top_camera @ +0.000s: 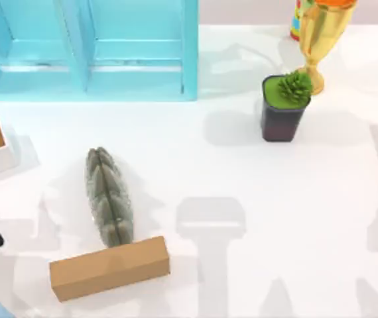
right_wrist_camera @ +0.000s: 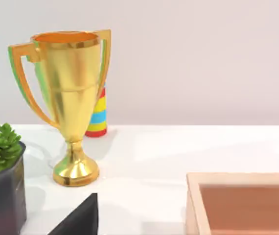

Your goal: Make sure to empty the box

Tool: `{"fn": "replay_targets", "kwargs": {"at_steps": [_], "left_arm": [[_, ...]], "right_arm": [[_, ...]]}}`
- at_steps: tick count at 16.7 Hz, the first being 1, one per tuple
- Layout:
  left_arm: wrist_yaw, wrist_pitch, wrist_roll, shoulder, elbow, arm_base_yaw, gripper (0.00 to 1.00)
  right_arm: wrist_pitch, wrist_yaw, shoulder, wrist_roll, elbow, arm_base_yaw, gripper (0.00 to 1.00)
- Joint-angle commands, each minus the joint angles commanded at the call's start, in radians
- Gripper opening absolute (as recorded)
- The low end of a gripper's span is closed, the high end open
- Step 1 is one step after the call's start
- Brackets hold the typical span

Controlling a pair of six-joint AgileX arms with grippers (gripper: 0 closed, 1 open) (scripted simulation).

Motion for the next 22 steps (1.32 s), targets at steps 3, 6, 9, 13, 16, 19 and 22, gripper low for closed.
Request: {"fn": "replay_targets", "kwargs": {"at_steps": [3,6,9,13,16,19,22], "left_arm": [[0.000,0.000,0.000,0.000,0.000,0.000,1.00],[0.000,0.000,0.000,0.000,0.000,0.000,1.00],[0.000,0.000,0.000,0.000,0.000,0.000,1.00],[0.000,0.000,0.000,0.000,0.000,0.000,1.00],[0.000,0.000,0.000,0.000,0.000,0.000,1.00],[0.000,0.000,0.000,0.000,0.000,0.000,1.00],[0.000,0.000,0.000,0.000,0.000,0.000,1.00]], "right_arm": [[-0.007,0.000,0.010,-0.003,0.008,-0.003,1.00],[-0.074,0.000,0.101,-0.034,0.080,-0.034,1.00],[-0.196,0.001,0.267,-0.088,0.210,-0.090,1.00],[-0.414,0.001,0.565,-0.187,0.445,-0.191,1.00],[-0.597,0.002,0.816,-0.269,0.642,-0.275,1.00],[-0.779,0.002,1.068,-0.351,0.838,-0.359,1.00],[-0.945,0.002,1.300,-0.426,1.018,-0.435,1.00]]}}
